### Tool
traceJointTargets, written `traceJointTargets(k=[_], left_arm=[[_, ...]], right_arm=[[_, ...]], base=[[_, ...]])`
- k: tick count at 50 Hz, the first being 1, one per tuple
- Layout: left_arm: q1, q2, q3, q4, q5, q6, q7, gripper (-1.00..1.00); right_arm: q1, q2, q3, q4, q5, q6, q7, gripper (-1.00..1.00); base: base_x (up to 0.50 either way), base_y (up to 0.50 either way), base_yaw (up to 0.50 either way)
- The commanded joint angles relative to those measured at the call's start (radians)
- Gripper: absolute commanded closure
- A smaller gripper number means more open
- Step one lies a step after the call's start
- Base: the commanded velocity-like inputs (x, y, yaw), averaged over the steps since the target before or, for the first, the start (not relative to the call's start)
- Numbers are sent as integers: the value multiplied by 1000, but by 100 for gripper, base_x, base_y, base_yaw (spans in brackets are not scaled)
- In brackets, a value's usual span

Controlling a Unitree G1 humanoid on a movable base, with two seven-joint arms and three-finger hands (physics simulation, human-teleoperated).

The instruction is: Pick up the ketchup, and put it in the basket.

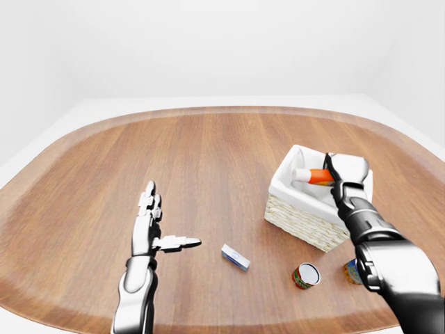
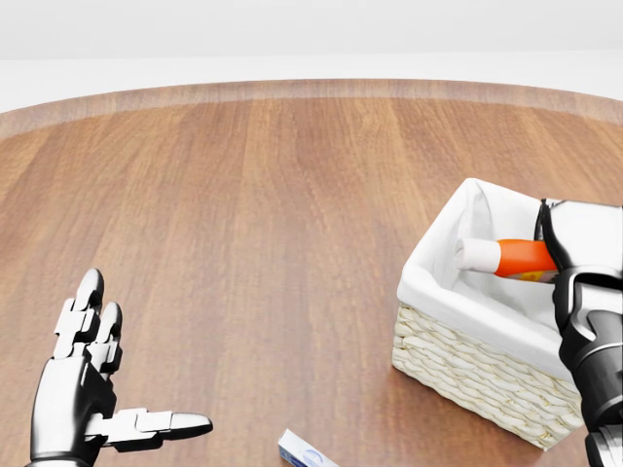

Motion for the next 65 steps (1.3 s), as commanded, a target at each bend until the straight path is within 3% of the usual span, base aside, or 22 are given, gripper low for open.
traceJointTargets(k=[1,7,22,23,24,25,52,61,65], left_arm=[[-2,0,3,3,-1,-2,0,-100],[4,0,4,-13,-3,7,-1,-100],[2,-1,3,-4,0,0,-1,-100],[2,-1,3,-3,0,-1,-1,-100],[3,0,3,-4,1,0,-1,-100],[3,0,3,-4,0,-1,-2,-100],[9,-2,-2,-12,4,0,0,-100],[14,-3,0,-24,2,5,-3,-100],[12,-3,1,-22,2,5,-4,-100]], right_arm=[[1,4,-6,4,53,0,-20,100],[6,4,-10,9,59,0,-20,100],[13,5,-15,14,70,0,-20,100],[12,4,-16,14,73,0,-20,66],[12,4,-16,13,74,0,-20,-39],[11,4,-18,12,77,0,-20,-100],[-54,-34,-20,-32,94,0,-20,-100],[-87,-65,-31,-158,77,0,-20,-100],[-57,-71,-55,-300,74,0,54,-100]], base=[[0,0,0],[0,0,0],[0,0,0],[0,0,0],[0,0,0],[0,0,0],[0,0,0],[0,0,0],[0,0,0]])
